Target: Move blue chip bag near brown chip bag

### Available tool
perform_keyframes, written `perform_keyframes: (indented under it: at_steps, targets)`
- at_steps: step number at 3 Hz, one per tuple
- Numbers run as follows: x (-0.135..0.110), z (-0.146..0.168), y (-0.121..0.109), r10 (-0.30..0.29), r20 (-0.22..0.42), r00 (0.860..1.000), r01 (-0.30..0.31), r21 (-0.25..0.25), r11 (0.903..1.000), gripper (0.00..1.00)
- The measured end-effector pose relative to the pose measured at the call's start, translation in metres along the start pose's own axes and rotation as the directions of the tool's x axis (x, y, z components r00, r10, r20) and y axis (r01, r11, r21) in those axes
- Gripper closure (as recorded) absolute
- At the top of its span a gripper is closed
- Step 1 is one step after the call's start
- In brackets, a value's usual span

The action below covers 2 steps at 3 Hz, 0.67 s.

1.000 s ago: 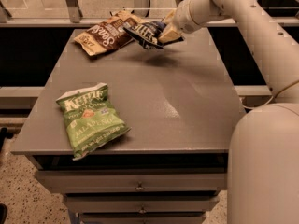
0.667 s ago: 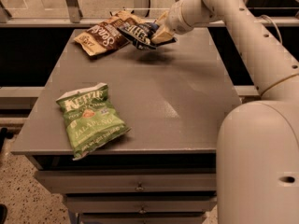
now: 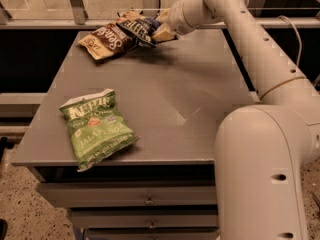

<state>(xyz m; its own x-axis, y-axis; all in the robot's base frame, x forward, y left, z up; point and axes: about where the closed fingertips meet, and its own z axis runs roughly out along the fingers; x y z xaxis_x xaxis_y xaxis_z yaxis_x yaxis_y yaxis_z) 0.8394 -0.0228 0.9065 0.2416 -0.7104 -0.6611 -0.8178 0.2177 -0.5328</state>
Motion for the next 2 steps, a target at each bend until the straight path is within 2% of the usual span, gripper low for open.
perform_keyframes:
  at_steps: [1,2]
  targets:
    - [-0.0053,0.0016,-0.0006,-0.003,0.010,1.000,0.003,-0.002,1.0000,0.08]
    - [-0.0065,-0.0056,-0.0015,-0.004,0.010,1.000,0.004,0.001,1.0000,0.00]
